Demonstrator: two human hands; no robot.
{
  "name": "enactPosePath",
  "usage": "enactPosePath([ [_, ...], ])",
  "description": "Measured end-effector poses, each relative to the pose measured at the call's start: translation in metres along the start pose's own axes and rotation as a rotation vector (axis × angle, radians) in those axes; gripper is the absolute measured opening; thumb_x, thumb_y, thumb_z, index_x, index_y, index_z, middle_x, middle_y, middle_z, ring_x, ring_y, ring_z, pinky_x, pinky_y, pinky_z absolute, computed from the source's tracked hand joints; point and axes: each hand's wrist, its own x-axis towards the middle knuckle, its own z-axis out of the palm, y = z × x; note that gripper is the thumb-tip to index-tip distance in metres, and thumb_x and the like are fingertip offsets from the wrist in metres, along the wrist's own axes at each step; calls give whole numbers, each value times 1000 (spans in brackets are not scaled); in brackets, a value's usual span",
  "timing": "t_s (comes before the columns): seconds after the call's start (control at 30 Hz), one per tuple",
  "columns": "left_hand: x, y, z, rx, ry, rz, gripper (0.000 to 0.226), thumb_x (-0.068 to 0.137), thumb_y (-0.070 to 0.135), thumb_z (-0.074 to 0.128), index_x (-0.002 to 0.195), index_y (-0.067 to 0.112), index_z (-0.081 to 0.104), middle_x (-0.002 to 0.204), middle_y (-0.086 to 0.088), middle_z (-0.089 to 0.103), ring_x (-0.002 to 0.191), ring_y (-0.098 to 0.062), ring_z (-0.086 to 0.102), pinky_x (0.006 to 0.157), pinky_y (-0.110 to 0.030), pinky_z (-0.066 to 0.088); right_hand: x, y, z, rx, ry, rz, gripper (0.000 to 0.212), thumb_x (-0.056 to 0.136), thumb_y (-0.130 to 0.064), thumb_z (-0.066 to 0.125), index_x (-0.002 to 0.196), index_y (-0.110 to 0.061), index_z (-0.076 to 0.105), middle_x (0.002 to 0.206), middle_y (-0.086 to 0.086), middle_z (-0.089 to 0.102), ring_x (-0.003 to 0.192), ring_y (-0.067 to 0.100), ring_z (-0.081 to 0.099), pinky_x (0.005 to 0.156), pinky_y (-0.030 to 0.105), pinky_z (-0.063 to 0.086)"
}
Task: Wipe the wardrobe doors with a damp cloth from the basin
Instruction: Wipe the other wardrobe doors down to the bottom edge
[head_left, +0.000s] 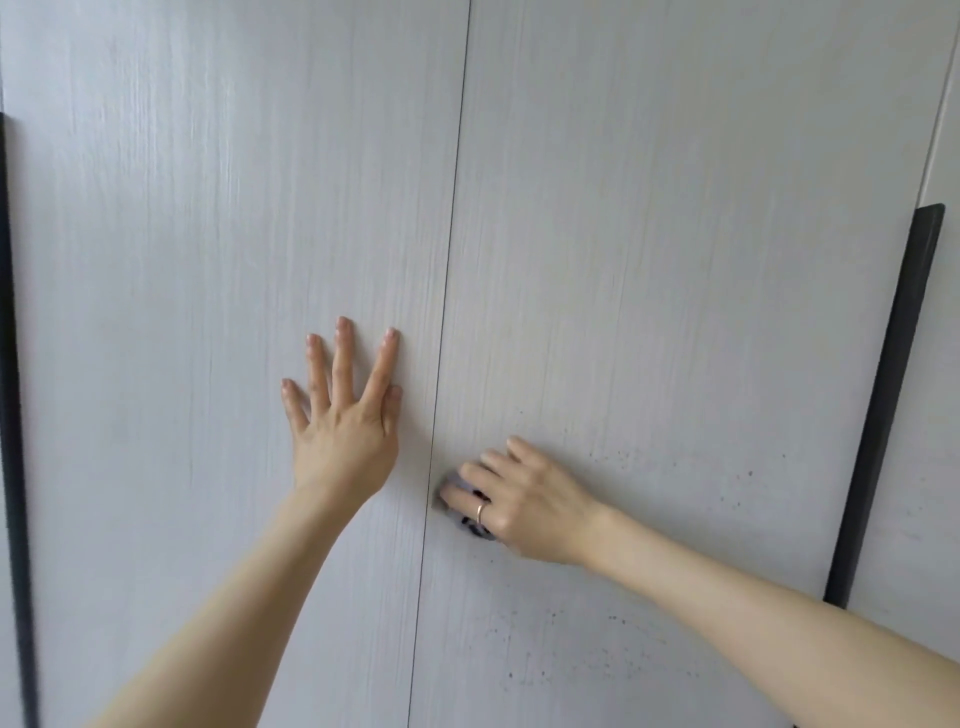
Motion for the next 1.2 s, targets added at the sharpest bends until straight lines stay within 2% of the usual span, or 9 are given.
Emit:
enactPosePath([
  [0.1,0,1,0,-14,-1,-10,54,100,39,14,133,50,-28,154,5,-27,141,-23,-26,114,-54,-7,24,46,-16,-25,162,345,20,83,-11,57,97,-11,71,80,9,61,65,27,57,58,32,40],
  [0.2,-2,5,-1,-13,-2,-15,55,101,37,16,138,47,-22,155,4,-25,142,-25,-23,114,-55,-5,29,66,-21,29,266,705,30,73,-5,70,103,-9,70,82,14,59,69,31,57,57,36,44],
  [0.43,-19,5,7,3,-40,-32,54,101,38,16,140,46,-21,155,1,-26,142,-26,-24,114,-56,-4,-61,-7,-5,15,-85,40,27,79,-9,60,102,-17,72,86,3,66,65,19,58,58,27,44],
  [0.57,-18,3,10,-3,-11,-35,53,100,39,15,136,47,-24,155,1,-26,142,-26,-23,113,-56,-7,-42,43,-18,7,140,416,24,90,-22,53,103,-11,71,85,12,64,70,29,61,61,34,43],
  [0.67,-18,5,11,-16,-5,-40,53,100,39,16,138,47,-21,155,1,-24,142,-27,-22,113,-56,-6,-38,58,-22,1,263,711,27,85,-14,55,106,-8,69,85,16,60,71,32,59,59,37,45],
  [0.77,-20,7,13,-31,-14,-53,53,101,39,15,142,47,-17,155,2,-25,142,-26,-23,113,-57,-7,-70,18,-8,78,164,500,31,76,-8,71,107,-8,70,89,17,64,73,31,62,62,37,49],
  [0.9,-26,7,16,-53,-20,-75,52,101,39,15,144,46,-13,155,2,-26,142,-26,-23,112,-57,-8,-108,-2,-13,59,-115,101,27,87,-13,51,105,-14,71,93,9,67,71,23,63,60,29,48],
  [1.1,-27,9,22,-88,2,-104,52,101,36,17,146,45,-8,155,1,-24,142,-28,-21,111,-58,-8,-89,77,-35,-70,230,828,30,83,-12,50,107,-7,66,90,17,59,77,34,55,61,38,45],
  [1.2,-28,13,24,-100,3,-124,52,101,36,18,146,45,-7,156,1,-22,143,-28,-20,111,-59,-6,-104,44,-22,-9,219,696,25,86,-12,54,104,-3,69,88,19,61,74,33,56,60,38,48],
])
